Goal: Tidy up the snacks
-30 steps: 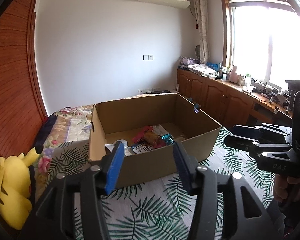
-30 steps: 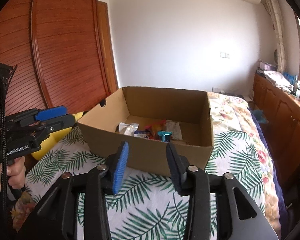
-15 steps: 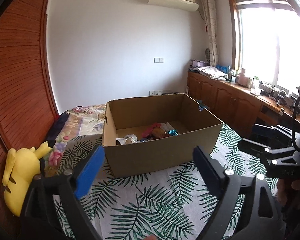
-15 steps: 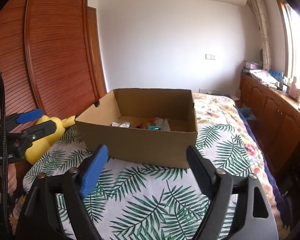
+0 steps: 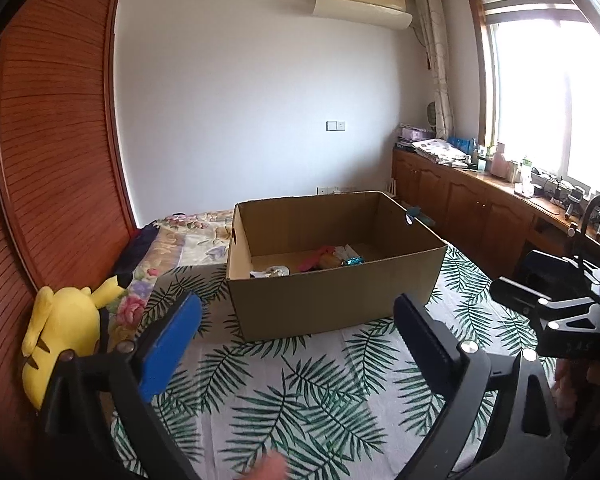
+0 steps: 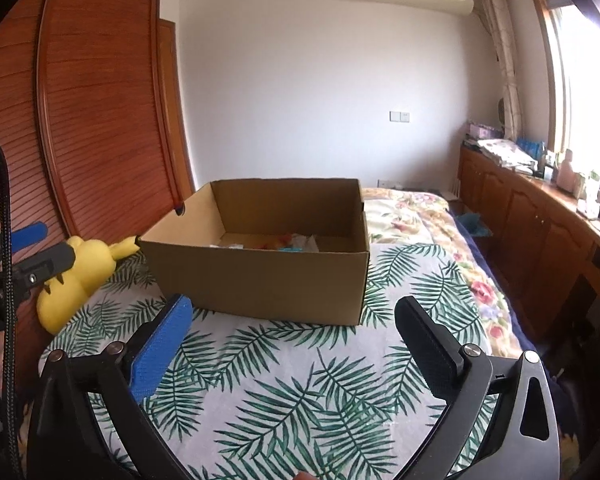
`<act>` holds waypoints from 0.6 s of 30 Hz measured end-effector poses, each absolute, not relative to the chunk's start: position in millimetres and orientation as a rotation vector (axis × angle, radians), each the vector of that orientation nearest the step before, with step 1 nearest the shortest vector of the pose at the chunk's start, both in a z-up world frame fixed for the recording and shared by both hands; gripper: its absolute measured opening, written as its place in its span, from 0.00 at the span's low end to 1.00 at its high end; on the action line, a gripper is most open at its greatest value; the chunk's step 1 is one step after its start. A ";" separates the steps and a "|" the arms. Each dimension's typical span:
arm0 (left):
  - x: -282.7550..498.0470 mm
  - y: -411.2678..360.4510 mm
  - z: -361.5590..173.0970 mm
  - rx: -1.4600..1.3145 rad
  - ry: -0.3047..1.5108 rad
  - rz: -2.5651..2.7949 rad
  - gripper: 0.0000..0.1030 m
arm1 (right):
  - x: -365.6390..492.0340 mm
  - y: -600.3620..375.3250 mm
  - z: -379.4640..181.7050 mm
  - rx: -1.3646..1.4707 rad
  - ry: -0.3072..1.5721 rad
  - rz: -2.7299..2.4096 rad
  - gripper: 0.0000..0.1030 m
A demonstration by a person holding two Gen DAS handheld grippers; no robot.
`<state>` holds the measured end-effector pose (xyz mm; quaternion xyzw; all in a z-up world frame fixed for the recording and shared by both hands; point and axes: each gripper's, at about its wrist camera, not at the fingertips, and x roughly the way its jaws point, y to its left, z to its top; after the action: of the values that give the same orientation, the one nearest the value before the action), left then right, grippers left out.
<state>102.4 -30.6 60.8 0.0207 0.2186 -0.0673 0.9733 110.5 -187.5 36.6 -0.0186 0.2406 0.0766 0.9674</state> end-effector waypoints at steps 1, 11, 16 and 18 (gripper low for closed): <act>98.2 -31.7 60.9 0.042 0.439 -0.136 0.95 | 108.6 -186.8 38.3 -0.038 0.482 0.154 1.00; 46.8 -32.1 69.1 0.019 0.410 -0.114 0.95 | 54.8 -182.0 60.6 -0.055 0.408 0.129 1.00; 26.3 -26.3 73.1 0.000 0.397 -0.099 0.95 | 31.9 -180.8 65.3 -0.042 0.386 0.132 1.00; 19.5 -24.9 75.0 0.007 0.391 -0.093 0.95 | 24.9 -181.2 66.1 -0.032 0.379 0.133 1.00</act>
<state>19.5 -24.9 75.0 0.0035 0.1942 -0.0460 0.9799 24.9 -181.2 66.1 -0.0159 0.1885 0.0663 0.9797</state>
